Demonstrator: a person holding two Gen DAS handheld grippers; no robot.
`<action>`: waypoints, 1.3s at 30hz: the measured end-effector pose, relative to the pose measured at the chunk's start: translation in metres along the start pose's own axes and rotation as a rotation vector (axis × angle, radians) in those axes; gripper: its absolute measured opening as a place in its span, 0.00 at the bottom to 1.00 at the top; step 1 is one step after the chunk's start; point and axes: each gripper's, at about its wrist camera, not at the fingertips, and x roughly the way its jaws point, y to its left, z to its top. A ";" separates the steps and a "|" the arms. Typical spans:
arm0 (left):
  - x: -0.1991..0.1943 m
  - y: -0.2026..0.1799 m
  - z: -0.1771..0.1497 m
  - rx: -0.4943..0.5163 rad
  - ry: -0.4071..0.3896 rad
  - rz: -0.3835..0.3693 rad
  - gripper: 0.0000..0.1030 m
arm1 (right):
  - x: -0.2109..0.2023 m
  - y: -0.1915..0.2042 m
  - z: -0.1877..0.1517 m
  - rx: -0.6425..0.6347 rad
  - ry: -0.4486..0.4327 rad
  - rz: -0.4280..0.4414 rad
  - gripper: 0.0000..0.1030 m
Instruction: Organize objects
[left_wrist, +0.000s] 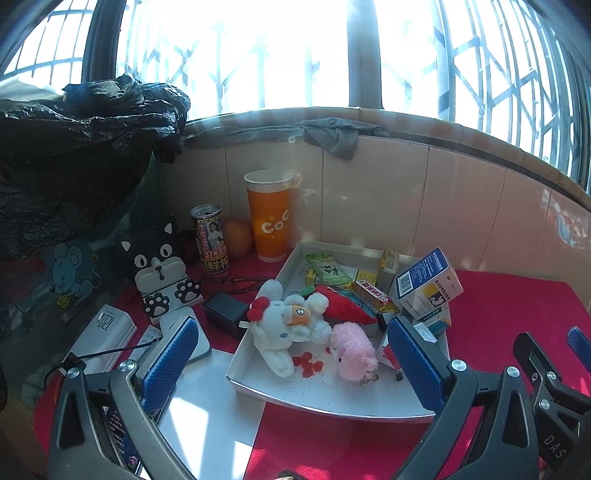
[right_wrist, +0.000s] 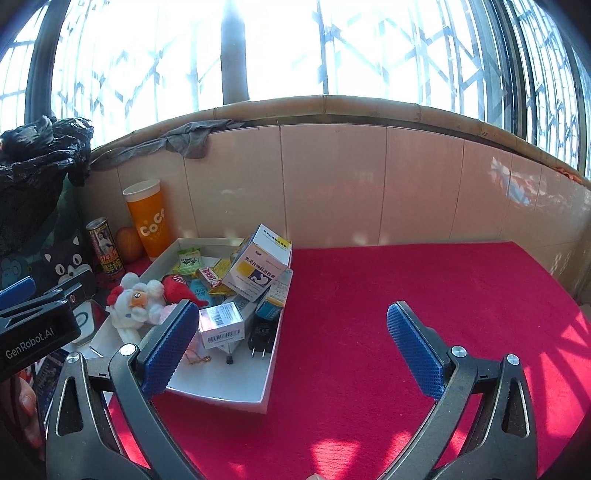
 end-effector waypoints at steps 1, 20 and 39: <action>-0.001 0.000 -0.001 0.004 0.005 0.024 1.00 | -0.002 -0.002 0.000 0.006 -0.003 0.000 1.00; -0.028 -0.011 -0.019 0.048 0.001 -0.020 1.00 | -0.039 -0.027 -0.009 0.031 -0.053 -0.032 1.00; -0.061 -0.021 -0.029 0.090 -0.047 -0.042 1.00 | -0.076 -0.044 -0.020 0.088 -0.068 0.039 1.00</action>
